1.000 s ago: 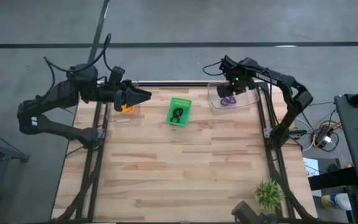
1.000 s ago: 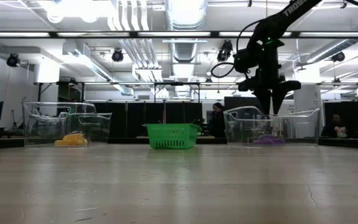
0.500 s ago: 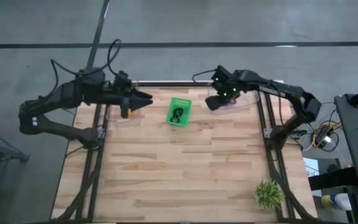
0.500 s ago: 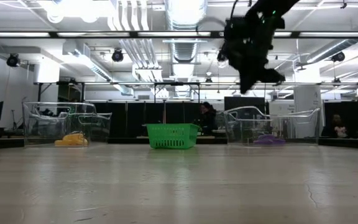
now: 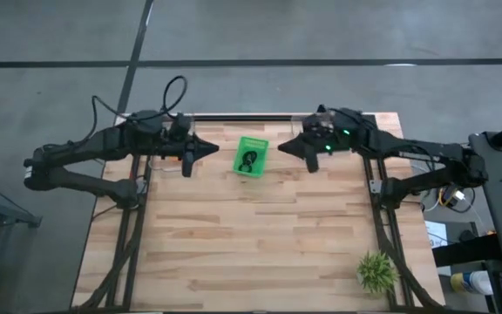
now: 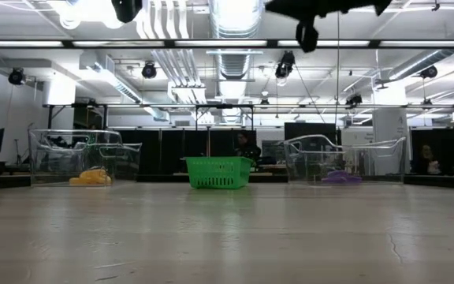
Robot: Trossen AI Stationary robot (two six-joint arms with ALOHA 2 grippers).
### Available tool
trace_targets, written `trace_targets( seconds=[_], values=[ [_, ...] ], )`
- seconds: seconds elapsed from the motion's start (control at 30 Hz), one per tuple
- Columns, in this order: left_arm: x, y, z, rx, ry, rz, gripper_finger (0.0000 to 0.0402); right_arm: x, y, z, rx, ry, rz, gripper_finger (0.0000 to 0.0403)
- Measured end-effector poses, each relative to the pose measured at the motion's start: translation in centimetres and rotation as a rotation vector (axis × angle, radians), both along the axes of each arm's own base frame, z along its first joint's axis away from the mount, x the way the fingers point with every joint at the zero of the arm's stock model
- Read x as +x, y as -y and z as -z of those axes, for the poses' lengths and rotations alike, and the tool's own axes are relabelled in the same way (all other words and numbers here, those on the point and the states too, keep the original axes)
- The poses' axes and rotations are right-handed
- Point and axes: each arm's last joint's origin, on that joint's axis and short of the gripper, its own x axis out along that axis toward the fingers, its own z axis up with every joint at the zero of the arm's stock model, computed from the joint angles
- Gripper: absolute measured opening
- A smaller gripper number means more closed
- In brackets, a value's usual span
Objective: Sort spring keychains
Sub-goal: Return to Home Position
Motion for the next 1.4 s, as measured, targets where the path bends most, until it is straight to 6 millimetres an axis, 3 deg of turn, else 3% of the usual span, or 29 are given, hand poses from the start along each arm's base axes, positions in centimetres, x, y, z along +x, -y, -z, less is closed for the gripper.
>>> trace_targets(
  seconds=[0.17, 0.33, 0.6, 0.83, 1.17, 1.4],
  values=[
    [-2.1, 0.4, 1.2, 0.040, 0.166, 0.002, 0.0001, -1.9, -2.3, -0.5, 0.015, 0.082, 0.045, 0.0008],
    [-4.9, 0.8, 2.9, 0.055, 0.244, -0.008, 0.0002, -3.5, -3.1, -0.4, -0.010, 0.107, 0.029, 0.0008],
    [-7.4, 1.3, 6.3, 0.015, 0.243, -0.011, 0.0002, -6.2, -4.3, 1.3, -0.062, -0.089, -0.087, 0.0008],
    [-9.0, 1.6, 8.4, 0.144, 0.318, 0.009, 0.0002, -6.6, -5.6, 1.5, -0.246, 0.134, -0.158, 0.0008],
    [-9.6, 1.7, 12.0, 0.246, 0.366, 0.011, 0.0003, -6.9, -7.0, 6.2, -0.312, 0.047, -0.260, 0.0009],
    [-9.1, 1.6, 14.2, 0.261, 0.425, 0.005, 0.0003, -7.2, -7.6, 9.5, -0.396, 0.197, -0.279, 0.0009]
  ],
)
